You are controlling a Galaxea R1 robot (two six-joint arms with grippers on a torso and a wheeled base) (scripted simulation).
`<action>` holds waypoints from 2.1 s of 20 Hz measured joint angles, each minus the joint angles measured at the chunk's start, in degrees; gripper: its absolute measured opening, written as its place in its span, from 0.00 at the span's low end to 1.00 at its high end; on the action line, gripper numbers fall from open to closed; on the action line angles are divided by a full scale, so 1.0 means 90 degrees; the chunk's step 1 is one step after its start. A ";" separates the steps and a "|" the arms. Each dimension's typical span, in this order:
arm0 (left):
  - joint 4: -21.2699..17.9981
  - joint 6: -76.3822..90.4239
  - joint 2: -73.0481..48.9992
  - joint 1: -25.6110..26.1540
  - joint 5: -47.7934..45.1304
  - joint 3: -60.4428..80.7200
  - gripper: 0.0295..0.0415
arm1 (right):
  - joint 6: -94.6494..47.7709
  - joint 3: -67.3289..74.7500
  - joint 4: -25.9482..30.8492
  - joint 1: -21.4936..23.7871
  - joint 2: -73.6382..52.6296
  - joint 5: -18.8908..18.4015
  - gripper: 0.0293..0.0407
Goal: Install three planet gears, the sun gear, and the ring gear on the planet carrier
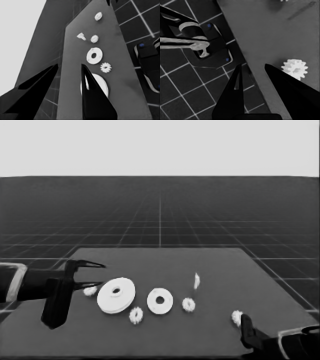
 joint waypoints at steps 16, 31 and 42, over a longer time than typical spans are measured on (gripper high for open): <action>-0.1067 -0.5718 0.3838 0.2836 0.4158 -0.8896 0.75 | 0.0000 -0.0018 0.0003 -0.0036 0.0000 -0.0002 0.81; -0.0961 -0.5498 0.4131 0.3221 0.3791 -0.9476 0.14 | 0.0000 -0.0018 0.0003 -0.0036 0.0000 -0.0002 0.81; -0.1461 -0.5875 0.3607 0.2080 0.4828 -0.8458 0.14 | 0.0000 -0.0018 0.0003 -0.0036 0.0000 -0.0002 0.81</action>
